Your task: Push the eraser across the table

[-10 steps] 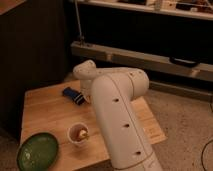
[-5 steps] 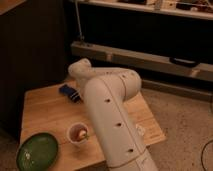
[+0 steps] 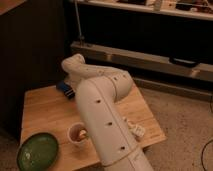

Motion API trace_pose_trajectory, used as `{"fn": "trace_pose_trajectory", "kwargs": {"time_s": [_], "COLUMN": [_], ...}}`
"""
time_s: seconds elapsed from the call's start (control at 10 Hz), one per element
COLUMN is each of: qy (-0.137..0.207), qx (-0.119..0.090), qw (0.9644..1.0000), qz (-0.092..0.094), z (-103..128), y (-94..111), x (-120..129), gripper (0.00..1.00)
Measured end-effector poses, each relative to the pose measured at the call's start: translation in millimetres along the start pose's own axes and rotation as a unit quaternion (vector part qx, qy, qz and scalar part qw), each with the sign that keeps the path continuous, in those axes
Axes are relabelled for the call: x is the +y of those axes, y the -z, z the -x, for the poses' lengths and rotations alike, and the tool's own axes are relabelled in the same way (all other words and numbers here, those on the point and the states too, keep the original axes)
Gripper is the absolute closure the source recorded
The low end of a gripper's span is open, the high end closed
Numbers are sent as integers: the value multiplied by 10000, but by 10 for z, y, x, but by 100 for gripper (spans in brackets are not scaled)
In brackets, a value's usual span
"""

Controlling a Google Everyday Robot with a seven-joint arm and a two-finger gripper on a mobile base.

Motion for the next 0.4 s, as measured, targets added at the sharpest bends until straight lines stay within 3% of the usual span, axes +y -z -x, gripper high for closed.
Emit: {"fn": "trace_pose_trajectory", "kwargs": {"time_s": [0.4], "qy": [323], "qx": [-112], "qw": [9994], "qz": [73], "z": [101], "y": [50], "x": [56], "gripper": [100]}}
